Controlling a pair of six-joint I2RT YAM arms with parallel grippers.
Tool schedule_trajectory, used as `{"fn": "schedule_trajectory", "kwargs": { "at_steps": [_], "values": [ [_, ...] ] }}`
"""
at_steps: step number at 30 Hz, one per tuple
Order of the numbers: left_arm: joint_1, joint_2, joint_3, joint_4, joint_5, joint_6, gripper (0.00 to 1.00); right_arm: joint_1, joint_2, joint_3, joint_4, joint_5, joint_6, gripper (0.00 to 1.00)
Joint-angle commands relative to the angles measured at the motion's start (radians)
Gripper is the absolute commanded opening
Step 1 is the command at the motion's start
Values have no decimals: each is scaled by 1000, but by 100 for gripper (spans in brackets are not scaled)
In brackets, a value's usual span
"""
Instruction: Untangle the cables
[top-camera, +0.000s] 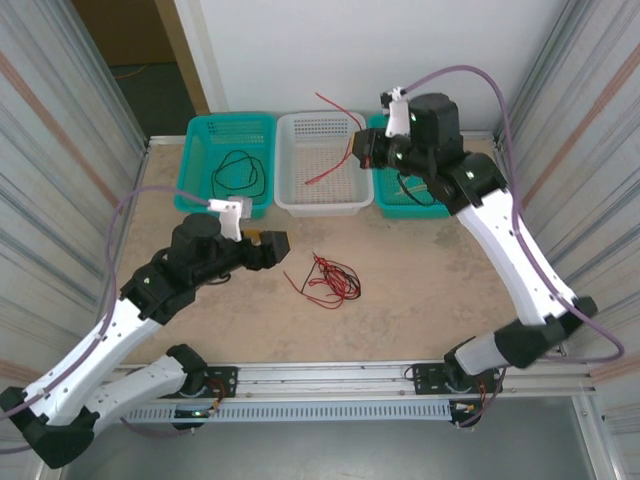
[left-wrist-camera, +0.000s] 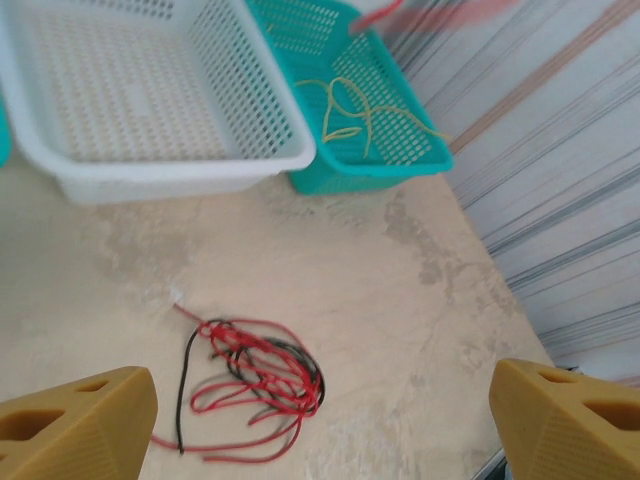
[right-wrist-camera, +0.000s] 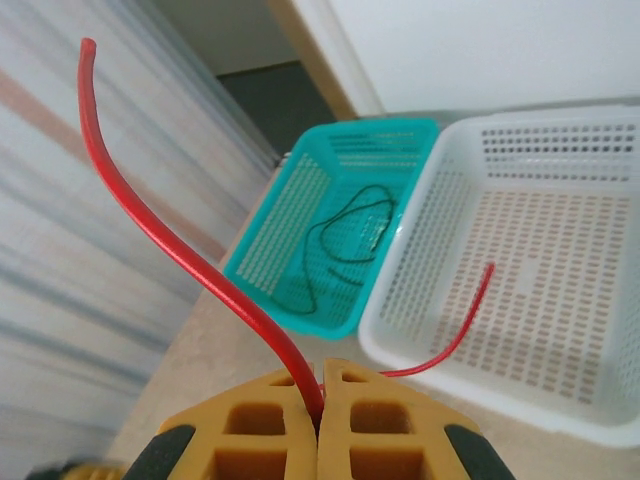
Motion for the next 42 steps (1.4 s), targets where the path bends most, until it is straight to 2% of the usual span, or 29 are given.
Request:
{"fn": "schedule_trajectory", "kwargs": {
  "at_steps": [1, 3, 4, 6, 7, 8, 11, 14, 19, 24, 28, 31, 37, 42],
  "values": [
    [0, -43, -39, -61, -62, -82, 87, -21, 152, 151, -50, 60, -20, 6],
    [1, -53, -55, -89, -91, -120, 87, -36, 259, 236, -79, 100, -40, 10],
    [2, -54, -59, -103, -103, -135, 86, -41, 306, 266, -87, 123, -52, 16],
    [3, -48, -59, -148, -131, -177, 86, -46, 435, 349, -157, 176, -87, 38],
    [2, -44, -59, -158, -133, -189, 86, -43, 493, 397, -201, 186, -102, 45],
    [3, -40, -60, -166, -131, -195, 86, -40, 549, 435, -245, 187, -118, 48],
    [4, -31, -50, -192, -126, -204, 86, -18, 605, 388, -241, 202, -142, 47],
    [6, -28, -38, -221, -133, -199, 86, -10, 603, 296, -184, 196, -148, 48],
    [30, 5, -47, -245, -114, -212, 87, 9, 586, 216, -191, 164, -134, 43],
    [54, 79, -62, -255, -41, -226, 82, 76, 387, -95, -96, 152, -103, 45],
    [55, 91, -89, -213, -23, -246, 81, 142, 204, -351, -36, 92, -61, 51],
    [62, 89, -99, -174, -17, -258, 81, 209, 140, -454, -55, 85, -55, 52],
    [70, 101, -90, -130, 9, -269, 79, 249, 128, -569, -56, 106, -37, 47],
    [69, 73, -93, -145, 13, -273, 77, 257, 200, -557, -64, 77, -41, 42]
  ]
}}
